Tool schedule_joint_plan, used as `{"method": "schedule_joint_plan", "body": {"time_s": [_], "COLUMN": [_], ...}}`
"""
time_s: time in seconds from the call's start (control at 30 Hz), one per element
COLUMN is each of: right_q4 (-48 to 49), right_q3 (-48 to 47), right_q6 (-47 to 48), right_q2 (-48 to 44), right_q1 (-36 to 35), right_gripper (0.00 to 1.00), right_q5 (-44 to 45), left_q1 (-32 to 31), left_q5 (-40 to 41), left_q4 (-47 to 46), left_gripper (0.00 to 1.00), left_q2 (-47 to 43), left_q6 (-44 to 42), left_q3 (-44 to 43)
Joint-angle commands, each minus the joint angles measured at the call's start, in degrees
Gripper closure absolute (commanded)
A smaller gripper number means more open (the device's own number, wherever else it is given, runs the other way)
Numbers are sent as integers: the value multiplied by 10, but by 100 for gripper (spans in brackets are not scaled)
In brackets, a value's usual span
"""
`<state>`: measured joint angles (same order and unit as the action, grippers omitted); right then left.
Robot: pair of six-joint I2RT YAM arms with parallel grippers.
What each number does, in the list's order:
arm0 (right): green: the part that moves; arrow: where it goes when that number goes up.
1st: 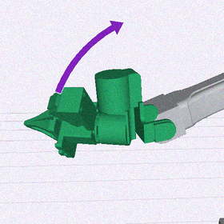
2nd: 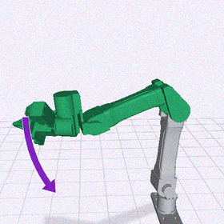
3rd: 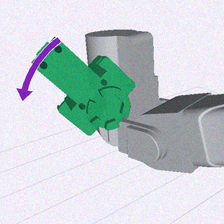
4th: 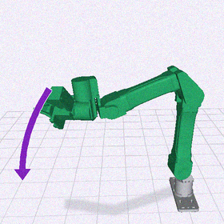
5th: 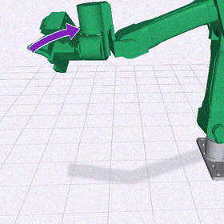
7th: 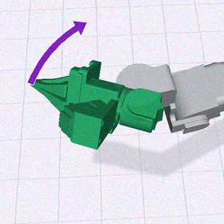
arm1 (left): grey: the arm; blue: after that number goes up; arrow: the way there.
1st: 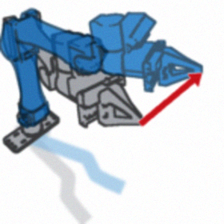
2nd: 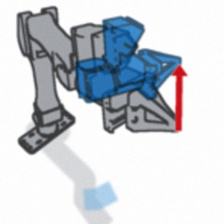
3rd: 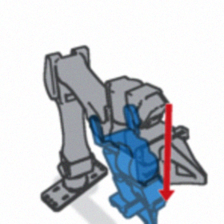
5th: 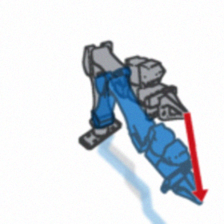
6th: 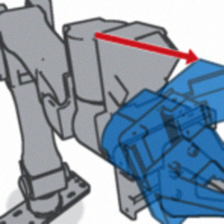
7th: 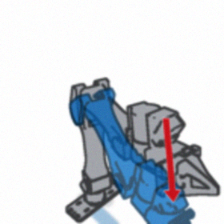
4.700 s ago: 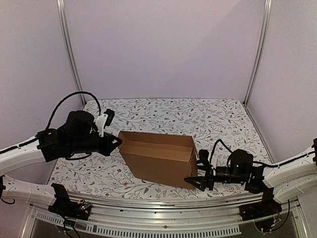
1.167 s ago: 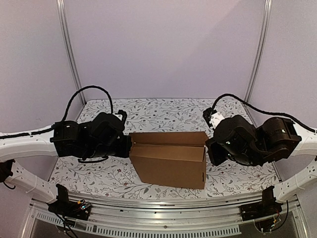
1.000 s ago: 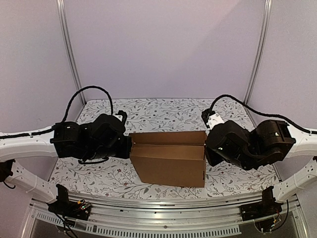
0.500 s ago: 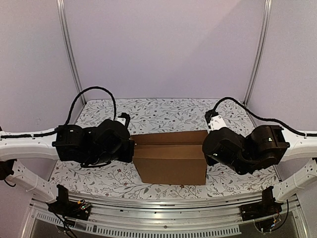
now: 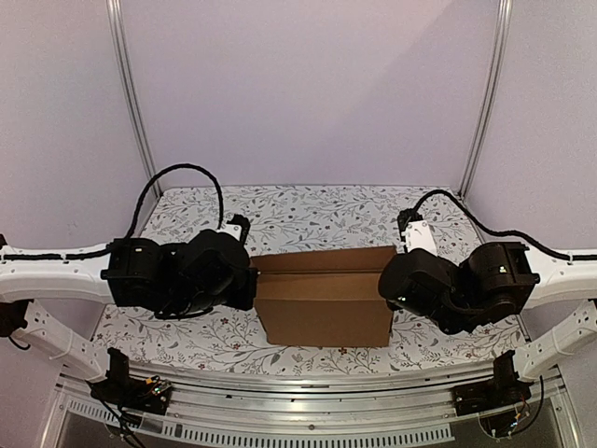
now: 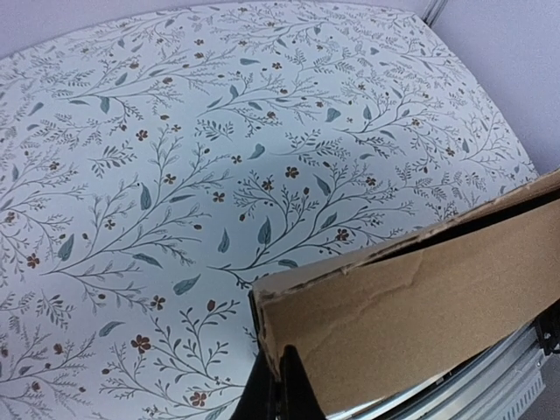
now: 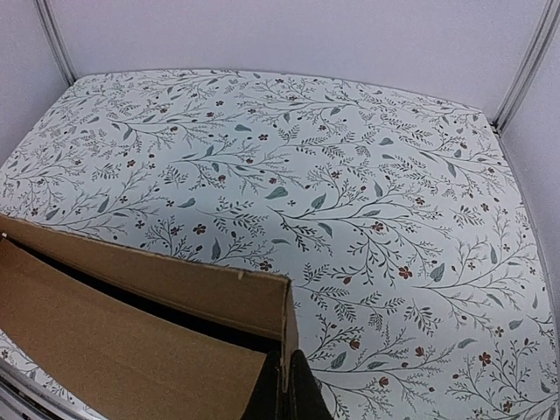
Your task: Fold the paper box
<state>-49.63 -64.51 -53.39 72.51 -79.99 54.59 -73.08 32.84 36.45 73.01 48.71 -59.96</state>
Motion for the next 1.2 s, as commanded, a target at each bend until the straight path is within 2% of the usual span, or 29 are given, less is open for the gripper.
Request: {"method": "schedule_joint_plan", "body": {"time_s": [0.0,0.73,1.0,1.17], "right_q4": [45,40,42,83], "right_q3": [-3,32,76,125], "right_q6": [-37,-165,-207,-214], "right_q2": [11,27,27,15], "right_q1": [-11,-4,-5,-6], "right_gripper": [100,100,100,100], "right_q5": [-14,-6,-7,-13], "left_q1": [-24,-31,-31,-32], "left_q5": [-57,-58,-56,-57], "left_q4": [12,-5,-7,-8], "left_gripper": [100,100,100,100], "left_q2": [30,46,47,50], "left_q6": [2,-2,-3,0], "left_q3": [7,7,7,9]}}
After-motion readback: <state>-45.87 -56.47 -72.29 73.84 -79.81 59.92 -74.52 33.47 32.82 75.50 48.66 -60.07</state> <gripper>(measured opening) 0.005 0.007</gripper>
